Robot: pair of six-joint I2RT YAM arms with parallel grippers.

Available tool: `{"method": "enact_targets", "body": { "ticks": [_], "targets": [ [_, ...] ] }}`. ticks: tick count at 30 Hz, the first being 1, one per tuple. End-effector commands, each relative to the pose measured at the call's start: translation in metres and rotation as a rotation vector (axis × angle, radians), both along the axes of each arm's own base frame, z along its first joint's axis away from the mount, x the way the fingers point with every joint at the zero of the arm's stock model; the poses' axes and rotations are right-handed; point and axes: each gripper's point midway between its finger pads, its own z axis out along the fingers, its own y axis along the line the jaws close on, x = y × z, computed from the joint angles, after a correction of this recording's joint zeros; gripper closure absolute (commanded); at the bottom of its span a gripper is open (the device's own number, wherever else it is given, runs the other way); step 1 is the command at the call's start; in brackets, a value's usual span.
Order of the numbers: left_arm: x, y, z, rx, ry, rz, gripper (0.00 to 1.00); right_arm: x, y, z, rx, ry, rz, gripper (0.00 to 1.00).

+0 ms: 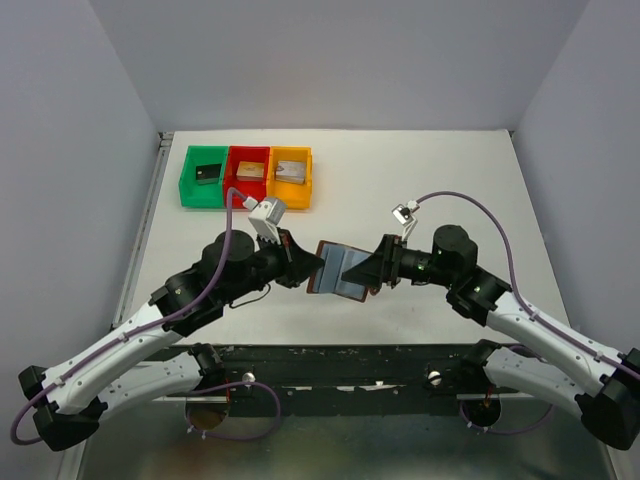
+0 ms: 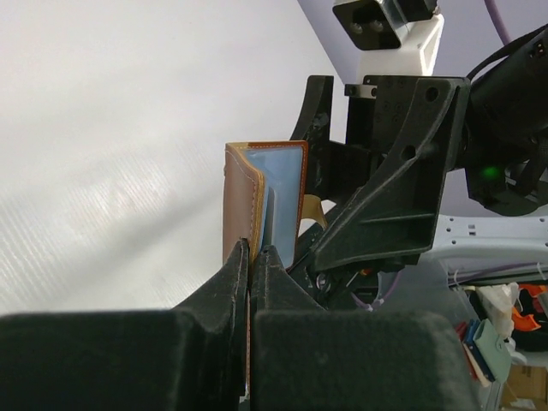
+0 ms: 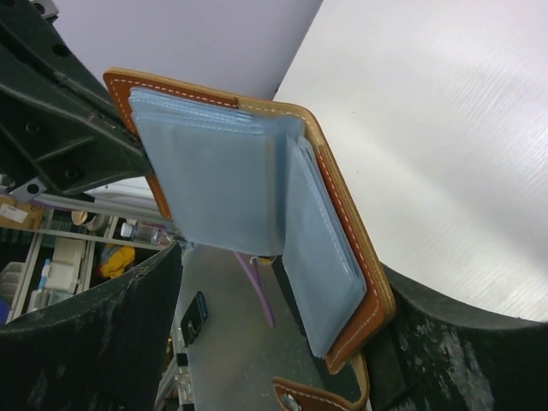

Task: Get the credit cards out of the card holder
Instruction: Open the card holder at the center of the board.

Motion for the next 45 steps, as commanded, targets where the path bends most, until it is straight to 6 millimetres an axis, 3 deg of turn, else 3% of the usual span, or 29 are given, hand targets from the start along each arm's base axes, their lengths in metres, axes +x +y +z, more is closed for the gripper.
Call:
{"method": "enact_targets", "body": {
  "ticks": [1,10,18,28,38,42,45],
  "targets": [
    [0.007,-0.003,0.014,0.01,-0.013,0.031,1.0,0.007,0.003,0.003,-0.033,0.017,0.004,0.17],
    [0.015,-0.01,0.007,0.15,-0.019,0.092,1.0,0.01,0.005,0.008,-0.021,0.037,-0.008,0.15],
    [0.022,0.001,0.004,0.22,-0.03,0.171,1.0,0.01,0.003,0.016,0.002,0.052,-0.031,0.13],
    [0.019,-0.003,0.007,0.201,-0.044,0.158,1.0,0.011,0.005,0.012,-0.011,0.068,-0.026,0.16],
    [0.013,0.0,0.008,0.109,-0.058,0.151,1.0,0.009,-0.002,0.008,-0.026,0.047,-0.042,0.43],
    [0.011,0.005,0.007,0.073,-0.059,0.159,1.0,0.006,-0.005,0.01,-0.02,0.026,-0.046,0.43],
    [0.009,0.009,0.002,0.062,-0.051,0.166,1.0,0.004,-0.007,0.017,0.002,0.0,-0.044,0.5]
  ]
}}
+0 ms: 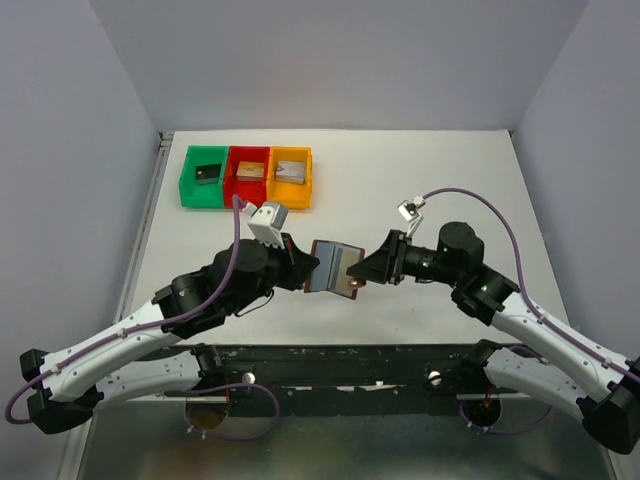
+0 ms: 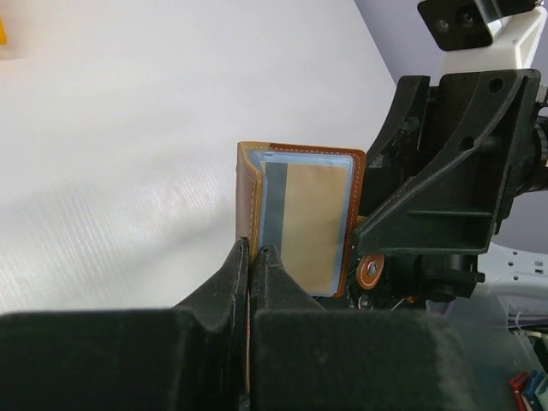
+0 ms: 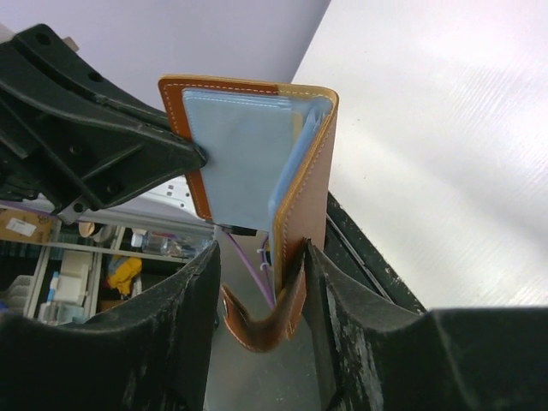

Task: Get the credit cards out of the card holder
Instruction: Open the card holder at the center of the board, then remove the credit card from the card holder.

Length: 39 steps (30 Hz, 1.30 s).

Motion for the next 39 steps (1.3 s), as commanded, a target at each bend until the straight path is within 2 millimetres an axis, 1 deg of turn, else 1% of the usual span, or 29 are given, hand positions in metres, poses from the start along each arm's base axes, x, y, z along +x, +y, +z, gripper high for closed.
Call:
{"method": "enact_targets", "body": {
  "ticks": [1,5,9,12,18,24,27,28,32,36,39],
  "targets": [
    [0.0,0.002,0.008,-0.074,-0.014,0.02,1.0,-0.001,-0.006,0.006,0.014,-0.037,-0.013,0.52],
    [-0.003,0.001,0.006,-0.085,-0.008,0.012,1.0,-0.003,-0.006,0.007,0.017,-0.036,-0.006,0.62],
    [-0.003,0.002,0.01,-0.102,-0.013,0.007,1.0,-0.003,-0.006,0.008,0.022,-0.039,-0.003,0.68],
    [-0.005,0.002,0.011,-0.11,-0.015,0.002,1.0,-0.004,-0.006,0.009,0.025,-0.042,-0.003,0.7],
    [-0.008,0.0,0.018,-0.152,-0.032,-0.02,1.0,-0.004,-0.006,0.01,0.024,-0.05,0.002,0.77],
    [-0.013,-0.007,0.026,-0.2,-0.062,-0.07,1.0,-0.003,-0.007,0.007,-0.002,-0.047,-0.005,0.81],
    [-0.016,-0.01,0.03,-0.225,-0.077,-0.096,1.0,-0.001,-0.007,0.008,-0.004,-0.054,-0.008,0.81],
    [-0.017,-0.011,0.032,-0.231,-0.082,-0.105,1.0,-0.002,-0.008,0.004,-0.02,-0.036,-0.009,0.81],
    [-0.022,-0.014,0.038,-0.26,-0.097,-0.139,1.0,0.001,-0.01,0.0,-0.043,-0.031,-0.028,0.81],
    [-0.026,-0.016,0.044,-0.291,-0.112,-0.166,1.0,0.004,-0.012,-0.004,-0.063,-0.028,-0.048,0.86],
    [-0.03,-0.018,0.048,-0.31,-0.127,-0.188,1.0,0.005,-0.013,-0.005,-0.073,-0.031,-0.055,0.86]
  ]
}}
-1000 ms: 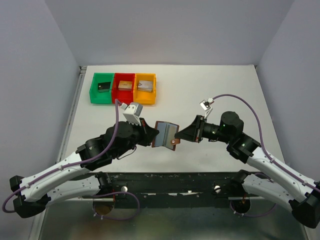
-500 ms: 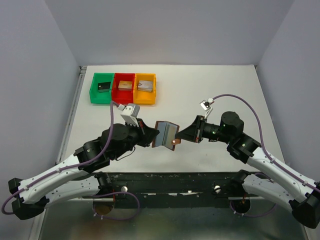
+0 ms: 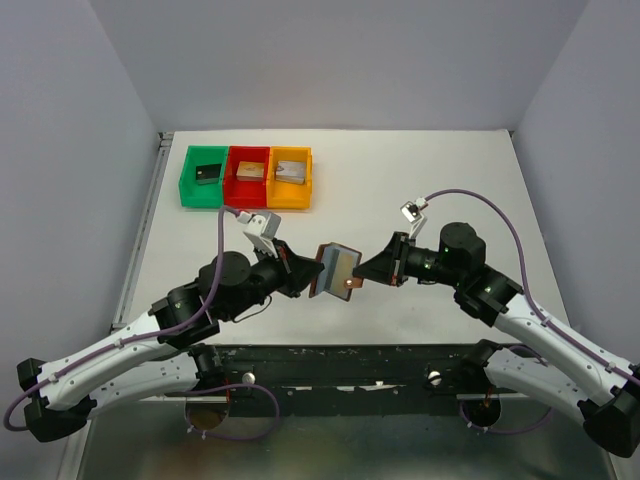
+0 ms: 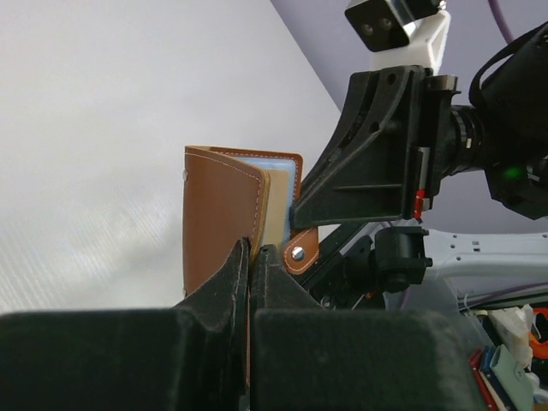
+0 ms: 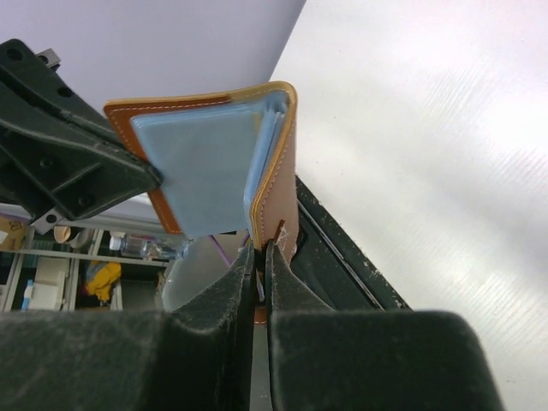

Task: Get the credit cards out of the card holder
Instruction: Remove the credit card from the card holder.

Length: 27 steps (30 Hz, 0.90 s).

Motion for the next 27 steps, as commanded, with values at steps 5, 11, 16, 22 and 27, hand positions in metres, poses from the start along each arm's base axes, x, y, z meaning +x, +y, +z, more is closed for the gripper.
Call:
{"method": "enact_targets", "body": {
  "ticks": [5,11,16,22,27],
  "targets": [
    [-0.017,-0.015,0.047,-0.166,-0.095,-0.126,1.0,0.006,-0.004,0.002,-0.036,-0.012,-0.031,0.78],
    [-0.019,-0.02,0.045,-0.163,-0.093,-0.147,1.0,0.006,-0.002,0.005,-0.032,-0.015,-0.018,0.77],
    [-0.019,-0.02,0.043,-0.159,-0.091,-0.144,1.0,0.005,-0.001,0.009,-0.019,-0.025,-0.008,0.8],
    [-0.015,-0.017,0.034,-0.139,-0.075,-0.121,1.0,0.0,0.0,0.02,0.013,-0.053,0.017,0.97],
    [-0.007,-0.009,0.011,-0.091,-0.042,-0.057,1.0,-0.005,-0.002,0.021,-0.004,-0.062,0.039,1.0]
  ]
}}
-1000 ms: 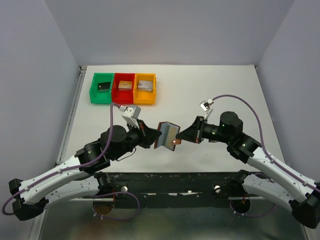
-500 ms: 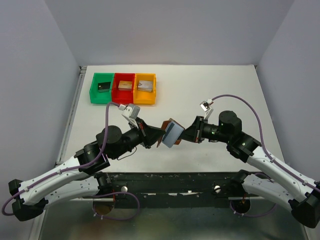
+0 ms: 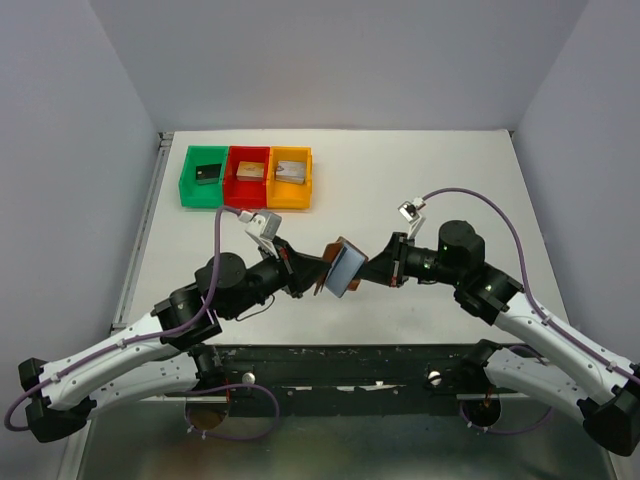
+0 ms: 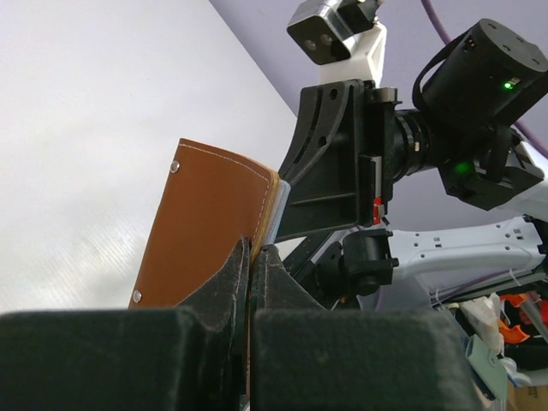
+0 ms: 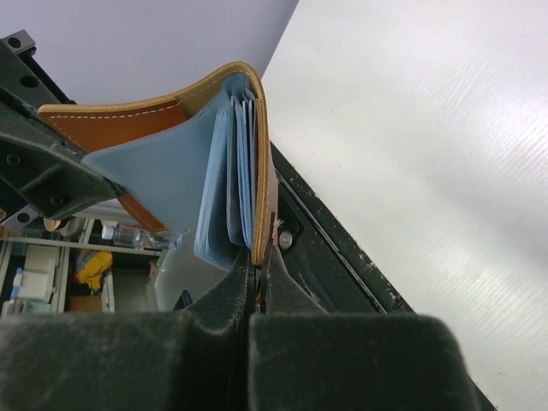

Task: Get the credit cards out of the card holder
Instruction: Remove the credit card from the card holder.

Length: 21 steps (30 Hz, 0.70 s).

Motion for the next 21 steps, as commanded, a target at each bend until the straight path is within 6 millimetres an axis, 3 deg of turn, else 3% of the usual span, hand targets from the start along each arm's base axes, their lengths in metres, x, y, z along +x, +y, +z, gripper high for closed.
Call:
{"method": "enact_targets", "body": {
  "ticks": [1,8,17,21],
  "targets": [
    [0.003,0.007,-0.016,0.012,0.028,0.044,1.0,-0.005,-0.002,0.019,0.011,-0.052,0.026,1.0],
    [0.014,0.022,-0.06,0.056,0.09,0.14,1.0,-0.004,-0.006,-0.007,-0.082,-0.014,0.028,1.0],
    [0.025,0.025,-0.126,0.16,0.176,0.212,0.99,0.004,-0.007,-0.061,-0.212,0.035,0.024,1.0],
    [0.03,0.03,-0.151,0.199,0.208,0.255,0.75,0.002,-0.005,-0.071,-0.217,0.054,0.047,1.0]
  ]
}}
